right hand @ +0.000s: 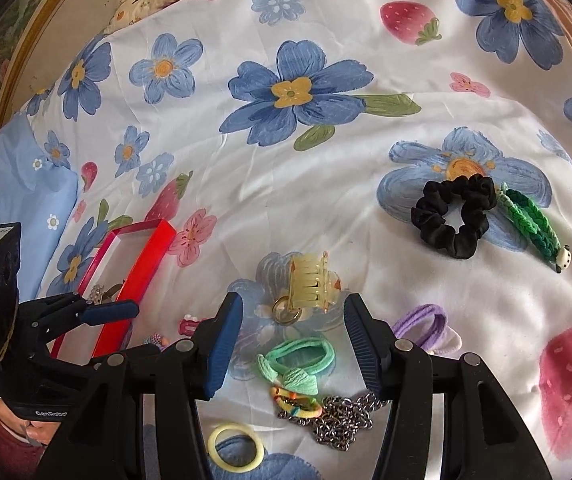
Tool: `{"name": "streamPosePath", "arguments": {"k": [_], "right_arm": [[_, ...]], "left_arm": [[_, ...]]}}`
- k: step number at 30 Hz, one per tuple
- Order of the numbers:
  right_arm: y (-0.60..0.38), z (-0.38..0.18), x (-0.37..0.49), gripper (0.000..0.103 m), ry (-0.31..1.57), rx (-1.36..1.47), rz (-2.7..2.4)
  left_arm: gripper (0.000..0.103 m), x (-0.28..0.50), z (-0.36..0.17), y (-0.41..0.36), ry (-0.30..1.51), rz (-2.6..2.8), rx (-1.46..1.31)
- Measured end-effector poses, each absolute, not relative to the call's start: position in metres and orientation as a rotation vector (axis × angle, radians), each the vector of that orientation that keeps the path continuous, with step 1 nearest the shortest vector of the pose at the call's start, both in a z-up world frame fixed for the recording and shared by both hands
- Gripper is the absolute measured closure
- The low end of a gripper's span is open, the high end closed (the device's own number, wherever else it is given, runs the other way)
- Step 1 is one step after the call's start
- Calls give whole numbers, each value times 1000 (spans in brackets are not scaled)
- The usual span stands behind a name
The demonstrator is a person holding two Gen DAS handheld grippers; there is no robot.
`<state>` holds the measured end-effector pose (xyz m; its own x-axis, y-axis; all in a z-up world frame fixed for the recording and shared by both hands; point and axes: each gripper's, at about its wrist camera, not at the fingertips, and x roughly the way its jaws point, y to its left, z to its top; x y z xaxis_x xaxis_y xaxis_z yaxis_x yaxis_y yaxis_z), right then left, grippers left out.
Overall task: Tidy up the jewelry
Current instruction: 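Grasp the red hair clip with the left tool while the right tool grasps the yellow claw clip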
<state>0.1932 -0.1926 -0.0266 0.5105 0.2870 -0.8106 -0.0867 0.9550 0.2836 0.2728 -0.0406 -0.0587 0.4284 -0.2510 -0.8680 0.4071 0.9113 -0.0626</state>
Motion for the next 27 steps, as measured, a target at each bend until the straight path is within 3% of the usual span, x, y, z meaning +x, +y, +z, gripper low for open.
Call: {"name": "streamPosePath", "arguments": {"k": [6, 8, 10, 12, 13, 14, 15, 27], "right_arm": [[-195, -39, 207, 48, 1036, 239, 228], [-195, -43, 210, 49, 1045, 240, 228], [-196, -48, 213, 49, 1055, 240, 226], [-195, -53, 215, 51, 1063, 241, 219], [-195, -55, 217, 58, 1066, 240, 215], [-194, -56, 218, 70, 1070, 238, 212], [-193, -57, 218, 77, 1073, 236, 212], [-181, -32, 202, 77, 1012, 217, 238]], "left_arm": [[44, 296, -83, -65, 1105, -443, 230], [51, 300, -88, -68, 1123, -440, 241], [68, 304, -90, -70, 1128, -444, 244], [72, 306, -89, -71, 1128, -452, 240], [81, 307, -89, -71, 1127, -452, 236], [84, 307, -89, -71, 1127, -452, 229], [84, 307, -88, -70, 1124, -451, 218], [84, 269, -48, -25, 1025, -404, 33]]}}
